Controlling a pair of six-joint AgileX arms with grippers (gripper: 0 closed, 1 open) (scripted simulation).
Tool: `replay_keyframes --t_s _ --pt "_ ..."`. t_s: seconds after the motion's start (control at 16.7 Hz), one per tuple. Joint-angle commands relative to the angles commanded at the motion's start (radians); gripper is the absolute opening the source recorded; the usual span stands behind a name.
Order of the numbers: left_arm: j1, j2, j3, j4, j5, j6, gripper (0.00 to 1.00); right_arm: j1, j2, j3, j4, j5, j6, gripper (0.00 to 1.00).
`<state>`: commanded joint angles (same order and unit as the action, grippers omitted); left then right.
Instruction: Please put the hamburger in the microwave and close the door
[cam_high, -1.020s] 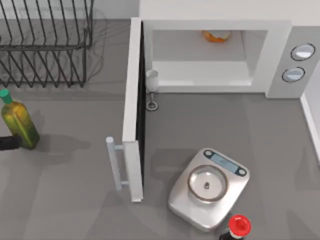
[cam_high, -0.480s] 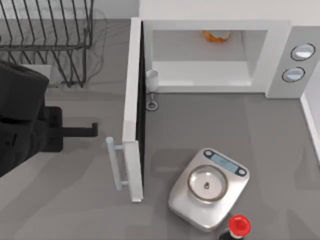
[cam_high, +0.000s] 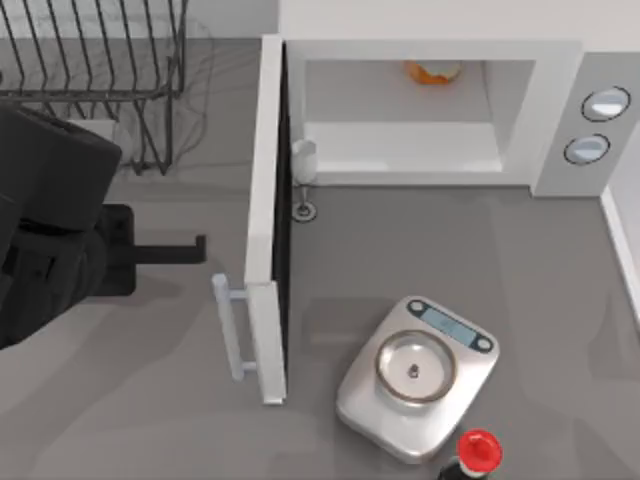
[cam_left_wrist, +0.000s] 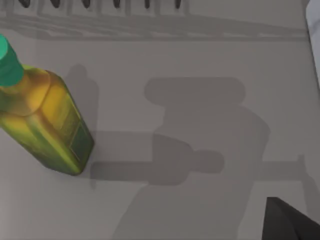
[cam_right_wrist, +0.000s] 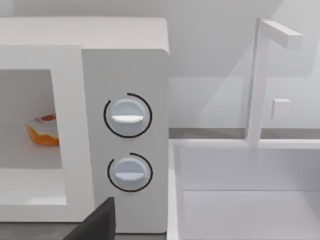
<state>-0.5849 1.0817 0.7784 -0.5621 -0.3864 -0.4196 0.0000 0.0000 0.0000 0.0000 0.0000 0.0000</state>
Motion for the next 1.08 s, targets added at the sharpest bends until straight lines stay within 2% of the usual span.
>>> replay_keyframes --t_s 0.18,0.66,0.96,1.08 --pt "-0.003 0.026 -0.046 0.069 -0.002 0.0 0.0 0.0 0.0 0.0 0.0 0.0 0.0 1.0" --pt "0.001 0.144 -0.305 0.454 -0.001 0.004 0.0 0.0 0.0 0.0 0.0 0.0 0.0 1.0" --pt "0.001 0.153 -0.33 0.482 0.0 0.006 0.0 0.0 0.0 0.0 0.0 0.0 0.0 1.0" --pt "-0.038 0.124 -0.278 0.471 0.007 0.002 0.0 0.0 0.0 0.0 0.0 0.0 0.0 1.0"
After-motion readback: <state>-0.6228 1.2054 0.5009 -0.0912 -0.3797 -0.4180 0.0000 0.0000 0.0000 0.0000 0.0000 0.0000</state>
